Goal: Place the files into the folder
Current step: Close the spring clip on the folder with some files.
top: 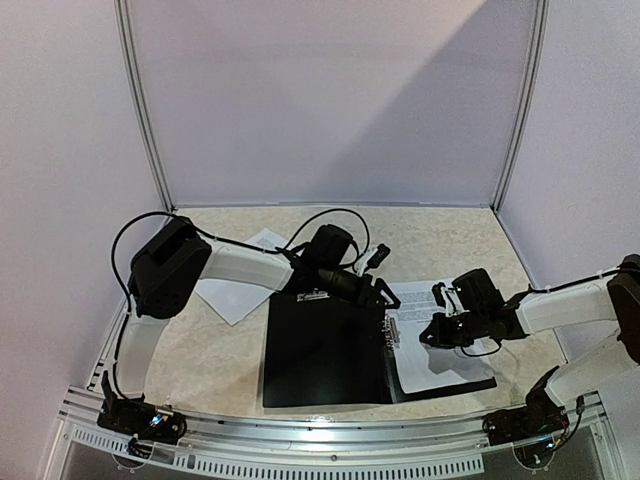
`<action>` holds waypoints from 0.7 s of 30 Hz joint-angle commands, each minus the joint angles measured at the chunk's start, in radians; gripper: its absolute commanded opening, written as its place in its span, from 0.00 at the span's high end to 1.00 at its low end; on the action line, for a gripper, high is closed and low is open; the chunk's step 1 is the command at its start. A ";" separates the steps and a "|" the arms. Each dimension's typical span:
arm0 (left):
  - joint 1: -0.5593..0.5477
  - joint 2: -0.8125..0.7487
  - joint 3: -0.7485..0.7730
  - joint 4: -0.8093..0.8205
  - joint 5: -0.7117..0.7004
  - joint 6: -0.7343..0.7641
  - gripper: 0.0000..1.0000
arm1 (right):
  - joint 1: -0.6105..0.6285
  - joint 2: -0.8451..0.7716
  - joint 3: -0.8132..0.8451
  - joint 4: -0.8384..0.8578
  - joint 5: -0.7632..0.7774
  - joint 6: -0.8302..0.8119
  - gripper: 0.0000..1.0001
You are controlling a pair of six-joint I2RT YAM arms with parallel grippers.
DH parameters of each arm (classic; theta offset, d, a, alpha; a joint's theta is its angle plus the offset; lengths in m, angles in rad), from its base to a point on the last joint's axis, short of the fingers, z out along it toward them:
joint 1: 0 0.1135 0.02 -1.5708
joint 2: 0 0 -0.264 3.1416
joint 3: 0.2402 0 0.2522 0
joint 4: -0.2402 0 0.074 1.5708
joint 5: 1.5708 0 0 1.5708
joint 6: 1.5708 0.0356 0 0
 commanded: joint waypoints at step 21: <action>-0.143 -0.134 -0.121 -0.046 0.049 0.074 0.39 | -0.003 0.064 0.008 -0.223 0.053 0.008 1.00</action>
